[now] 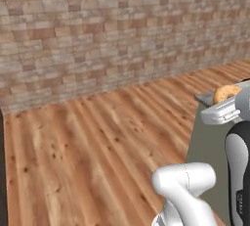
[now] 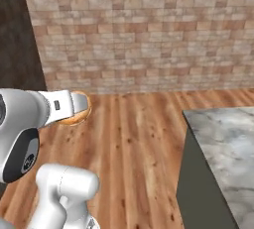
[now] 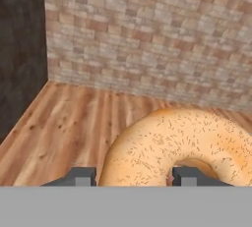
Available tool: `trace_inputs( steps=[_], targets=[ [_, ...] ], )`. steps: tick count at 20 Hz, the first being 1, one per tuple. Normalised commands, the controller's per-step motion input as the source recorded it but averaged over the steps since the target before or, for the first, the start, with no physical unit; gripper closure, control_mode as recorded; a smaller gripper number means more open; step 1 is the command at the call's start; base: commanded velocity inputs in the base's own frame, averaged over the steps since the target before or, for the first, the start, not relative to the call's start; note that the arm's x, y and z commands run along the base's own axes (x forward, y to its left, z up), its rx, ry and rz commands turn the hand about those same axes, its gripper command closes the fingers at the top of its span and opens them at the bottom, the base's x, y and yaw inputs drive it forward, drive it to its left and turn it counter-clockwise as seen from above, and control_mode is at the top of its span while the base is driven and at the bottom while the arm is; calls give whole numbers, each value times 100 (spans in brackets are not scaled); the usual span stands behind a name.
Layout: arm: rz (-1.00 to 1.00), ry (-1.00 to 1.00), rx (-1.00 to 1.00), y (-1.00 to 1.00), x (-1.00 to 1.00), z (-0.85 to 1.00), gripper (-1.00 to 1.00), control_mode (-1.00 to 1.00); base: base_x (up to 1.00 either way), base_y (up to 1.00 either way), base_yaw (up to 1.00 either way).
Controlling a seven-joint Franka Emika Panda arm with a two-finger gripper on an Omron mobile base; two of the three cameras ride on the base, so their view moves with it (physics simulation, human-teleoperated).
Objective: Take the donuts from the fridge and place them on the empty tray on the dining counter.
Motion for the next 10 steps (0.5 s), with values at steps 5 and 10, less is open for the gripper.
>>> trace_inputs(
  steps=[5,10],
  targets=[
    [0,0,0,0,0,0,100,100,100,0,-21],
    [0,0,0,0,0,0,100,100,100,3,-40]
  ],
)
